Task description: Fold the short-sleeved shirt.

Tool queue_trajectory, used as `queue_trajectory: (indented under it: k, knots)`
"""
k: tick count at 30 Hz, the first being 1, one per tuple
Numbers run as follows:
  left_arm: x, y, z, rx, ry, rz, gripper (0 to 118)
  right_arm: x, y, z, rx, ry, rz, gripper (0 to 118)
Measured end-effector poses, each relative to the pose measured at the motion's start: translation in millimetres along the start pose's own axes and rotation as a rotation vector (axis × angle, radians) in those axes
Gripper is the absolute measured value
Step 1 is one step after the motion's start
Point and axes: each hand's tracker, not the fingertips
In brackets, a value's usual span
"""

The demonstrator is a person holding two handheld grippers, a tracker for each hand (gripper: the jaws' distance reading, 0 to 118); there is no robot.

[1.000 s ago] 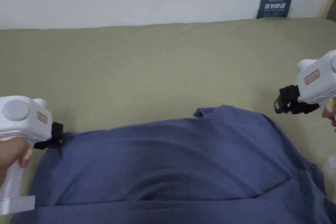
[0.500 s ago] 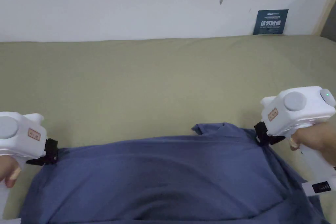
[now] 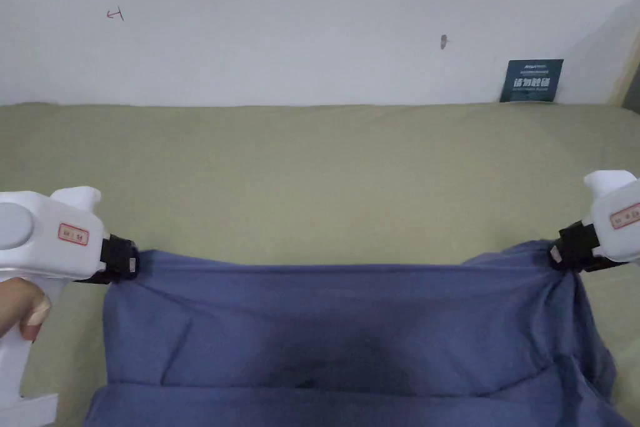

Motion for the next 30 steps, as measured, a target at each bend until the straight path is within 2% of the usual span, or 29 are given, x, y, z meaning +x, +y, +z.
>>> queue_trajectory:
  k: [3, 10, 14, 16, 18, 20, 23, 24, 26, 27, 28, 30]
  knots:
    - [-2.7, -22.7, 23.2, -0.001, -0.020, 0.011, 2, -3.4, -25.7, 25.1, 0.013, 0.008, 0.022, 2]
    - [-15.7, -115.6, 32.0, -0.099, -0.043, 0.059, 2, 1.3, -122.1, 36.3, -0.061, 0.032, -0.022, 2]
    - [-27.7, -174.0, 15.7, -0.186, -0.056, 0.104, 2, 11.8, -185.0, 15.7, -0.148, 0.050, -0.127, 2]
    - [-33.9, -195.0, 8.4, -0.208, -0.071, 0.139, 2, 16.1, -208.0, 4.4, -0.175, 0.034, -0.133, 2]
    - [-42.5, -202.9, 5.7, -0.178, -0.107, 0.213, 2, 18.4, -220.0, -2.9, -0.175, 0.024, -0.130, 2]
    - [-49.7, -197.8, 9.4, -0.147, -0.128, 0.288, 2, 19.3, -217.6, 1.5, -0.114, 0.033, -0.187, 2]
    - [-45.1, -190.7, 7.1, -0.166, -0.112, 0.228, 5, 11.7, -208.9, 0.9, -0.141, 0.014, -0.159, 4]
    - [-42.3, -187.1, 9.4, -0.168, -0.099, 0.204, 14, 7.2, -205.6, 2.3, -0.165, 0.003, -0.123, 8]
    - [-43.2, -179.5, 16.0, -0.161, -0.088, 0.209, 72, 2.0, -197.1, 14.3, -0.197, -0.026, -0.086, 45]
    - [-42.0, -173.4, 23.5, -0.162, -0.075, 0.209, 95, -2.6, -192.2, 23.6, -0.193, -0.052, -0.065, 65]
    - [-40.9, -168.6, 33.0, -0.162, -0.067, 0.204, 104, -8.0, -186.4, 32.9, -0.181, -0.080, -0.045, 83]
    - [-40.1, -160.4, 52.6, -0.136, -0.079, 0.182, 104, -13.8, -176.8, 55.6, -0.131, -0.079, -0.017, 80]
